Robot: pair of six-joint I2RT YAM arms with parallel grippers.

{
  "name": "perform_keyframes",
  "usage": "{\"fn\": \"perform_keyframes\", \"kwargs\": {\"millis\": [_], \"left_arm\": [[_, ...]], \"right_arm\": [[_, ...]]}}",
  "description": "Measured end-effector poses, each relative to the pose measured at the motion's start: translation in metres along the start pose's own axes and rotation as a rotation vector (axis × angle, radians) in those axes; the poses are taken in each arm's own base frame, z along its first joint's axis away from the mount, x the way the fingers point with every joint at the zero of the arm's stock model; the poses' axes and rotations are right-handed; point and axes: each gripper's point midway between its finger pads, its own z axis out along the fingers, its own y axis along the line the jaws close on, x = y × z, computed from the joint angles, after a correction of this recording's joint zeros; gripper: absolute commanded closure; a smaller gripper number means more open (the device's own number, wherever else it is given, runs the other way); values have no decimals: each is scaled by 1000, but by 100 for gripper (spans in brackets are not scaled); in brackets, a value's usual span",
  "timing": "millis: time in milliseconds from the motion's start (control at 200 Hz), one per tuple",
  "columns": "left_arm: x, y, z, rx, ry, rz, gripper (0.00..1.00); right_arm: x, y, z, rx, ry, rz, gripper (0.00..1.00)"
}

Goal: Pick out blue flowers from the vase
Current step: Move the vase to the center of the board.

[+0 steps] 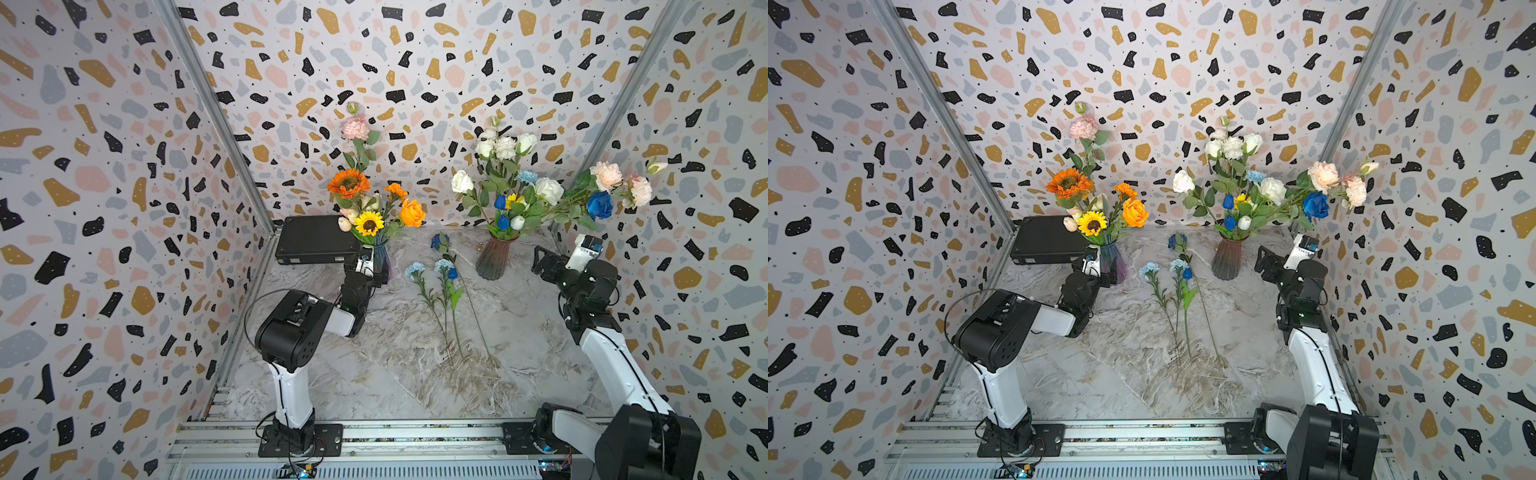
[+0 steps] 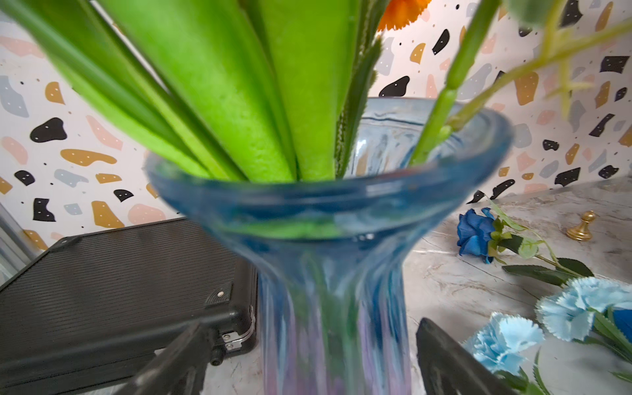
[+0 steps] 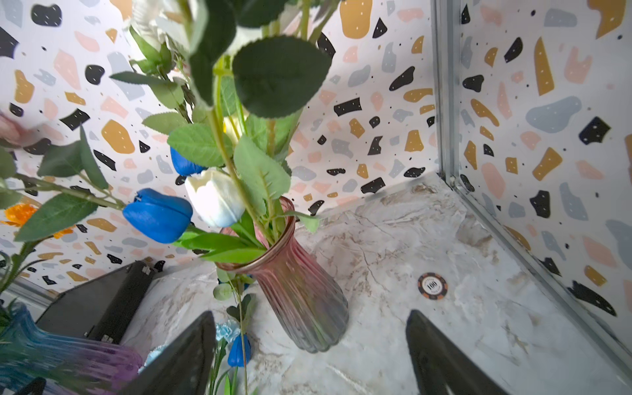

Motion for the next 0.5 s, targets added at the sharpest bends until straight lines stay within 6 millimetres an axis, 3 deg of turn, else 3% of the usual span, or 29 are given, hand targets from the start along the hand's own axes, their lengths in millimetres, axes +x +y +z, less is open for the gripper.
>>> {"fn": "perform_keyframes", "kwargs": {"millis": [285, 501], "left_arm": [[-26, -11, -20, 50, -48, -3, 6], [-39, -20, -38, 85, -67, 2, 6]], "right_arm": [[14, 5, 34, -166, 9, 42, 15], [11, 1, 37, -174, -10, 47, 15]]}}
